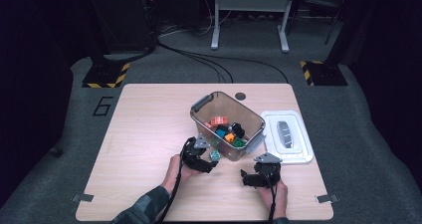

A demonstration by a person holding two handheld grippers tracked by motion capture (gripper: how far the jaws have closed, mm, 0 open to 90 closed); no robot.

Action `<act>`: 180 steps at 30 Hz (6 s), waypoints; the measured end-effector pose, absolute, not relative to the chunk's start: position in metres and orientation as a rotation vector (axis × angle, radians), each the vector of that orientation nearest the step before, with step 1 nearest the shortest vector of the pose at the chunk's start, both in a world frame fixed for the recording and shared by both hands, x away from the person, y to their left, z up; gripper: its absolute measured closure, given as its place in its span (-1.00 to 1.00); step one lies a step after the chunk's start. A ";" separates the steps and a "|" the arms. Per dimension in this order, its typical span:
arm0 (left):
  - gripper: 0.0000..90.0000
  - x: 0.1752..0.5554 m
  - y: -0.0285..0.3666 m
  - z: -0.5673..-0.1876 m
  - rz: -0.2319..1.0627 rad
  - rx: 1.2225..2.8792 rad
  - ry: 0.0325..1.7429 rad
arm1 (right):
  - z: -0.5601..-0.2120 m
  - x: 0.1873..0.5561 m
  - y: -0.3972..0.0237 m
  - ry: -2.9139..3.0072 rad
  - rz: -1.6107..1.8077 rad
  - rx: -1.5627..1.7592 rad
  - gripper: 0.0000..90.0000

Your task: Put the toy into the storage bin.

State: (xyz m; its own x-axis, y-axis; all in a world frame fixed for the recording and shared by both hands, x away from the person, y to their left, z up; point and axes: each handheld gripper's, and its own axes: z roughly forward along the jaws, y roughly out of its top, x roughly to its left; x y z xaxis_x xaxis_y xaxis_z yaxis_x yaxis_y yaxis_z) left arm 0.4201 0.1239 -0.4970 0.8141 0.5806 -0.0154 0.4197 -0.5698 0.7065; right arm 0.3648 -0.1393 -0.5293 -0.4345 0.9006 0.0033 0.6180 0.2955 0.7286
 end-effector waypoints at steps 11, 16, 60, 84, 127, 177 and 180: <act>-0.06 0.428 0.117 -0.512 0.326 2.251 0.718 | -0.529 0.365 -0.139 2.160 0.938 1.365 -0.87; 0.14 0.429 0.116 -0.515 0.308 2.269 0.701 | -0.529 0.365 -0.139 2.160 0.938 1.363 -0.87; 0.31 0.413 0.182 -0.459 0.334 2.181 0.711 | -0.529 0.365 -0.139 2.161 0.936 1.359 -0.87; 0.31 0.426 0.181 -0.386 0.390 2.160 0.650 | -0.529 0.365 -0.139 2.161 0.936 1.359 -0.87; 0.17 0.445 0.060 -0.385 0.093 2.318 0.491 | -0.529 0.365 -0.139 2.161 0.944 1.356 -0.87; -0.85 0.401 0.265 -0.504 0.472 2.194 1.090 | -0.521 0.365 -0.149 2.179 0.953 1.359 -0.93; -0.85 0.400 0.268 -0.510 0.464 2.197 1.098 | -0.515 0.366 -0.157 2.163 0.953 1.368 -0.92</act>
